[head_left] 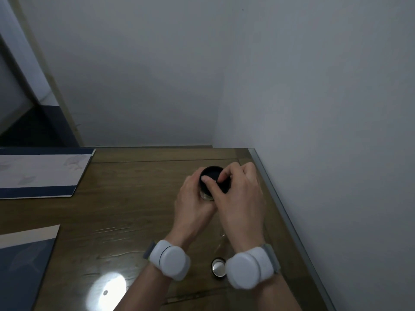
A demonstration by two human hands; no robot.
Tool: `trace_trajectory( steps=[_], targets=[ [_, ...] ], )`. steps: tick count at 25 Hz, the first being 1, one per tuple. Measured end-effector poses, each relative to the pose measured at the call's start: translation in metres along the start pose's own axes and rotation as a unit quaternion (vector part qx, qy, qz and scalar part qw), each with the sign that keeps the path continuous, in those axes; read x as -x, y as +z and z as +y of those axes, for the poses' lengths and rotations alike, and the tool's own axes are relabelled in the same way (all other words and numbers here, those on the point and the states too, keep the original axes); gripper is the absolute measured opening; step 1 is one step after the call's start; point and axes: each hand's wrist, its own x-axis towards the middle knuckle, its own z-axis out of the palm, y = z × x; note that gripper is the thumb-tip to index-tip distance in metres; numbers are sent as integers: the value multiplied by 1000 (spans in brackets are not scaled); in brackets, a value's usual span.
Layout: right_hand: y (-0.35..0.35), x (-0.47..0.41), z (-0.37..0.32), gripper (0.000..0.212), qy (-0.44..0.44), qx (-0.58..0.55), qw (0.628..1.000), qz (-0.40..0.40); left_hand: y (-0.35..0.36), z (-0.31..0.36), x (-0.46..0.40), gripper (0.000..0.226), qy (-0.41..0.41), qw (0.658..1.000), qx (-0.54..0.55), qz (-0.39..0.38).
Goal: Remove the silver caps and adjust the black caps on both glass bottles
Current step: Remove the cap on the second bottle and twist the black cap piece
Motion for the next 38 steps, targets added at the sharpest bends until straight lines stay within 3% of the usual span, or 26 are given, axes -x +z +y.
trace_trajectory(
  steps=[7,13,18,22,31,38],
  targets=[
    [-40,-22,15,28,-96,-29,985,-144,-13,-2,-5,53,5,998,-19,-52],
    [-41,-14,10,17,-51,-62,988,-131,-15,5,4,50,5,998,-39,-44],
    [-27,5,-4,33,32,-23,999,-16,-6,16,12,47,-4,999,-32,-30],
    [-21,12,-7,36,29,14,999,7,-6,16,12,42,-7,998,-57,-19],
    [-53,-9,12,27,-69,-35,988,-136,-14,11,12,48,14,998,-36,-48],
    [-63,-13,9,23,-52,-60,985,-151,-16,13,15,48,26,996,-59,-68]
  ],
)
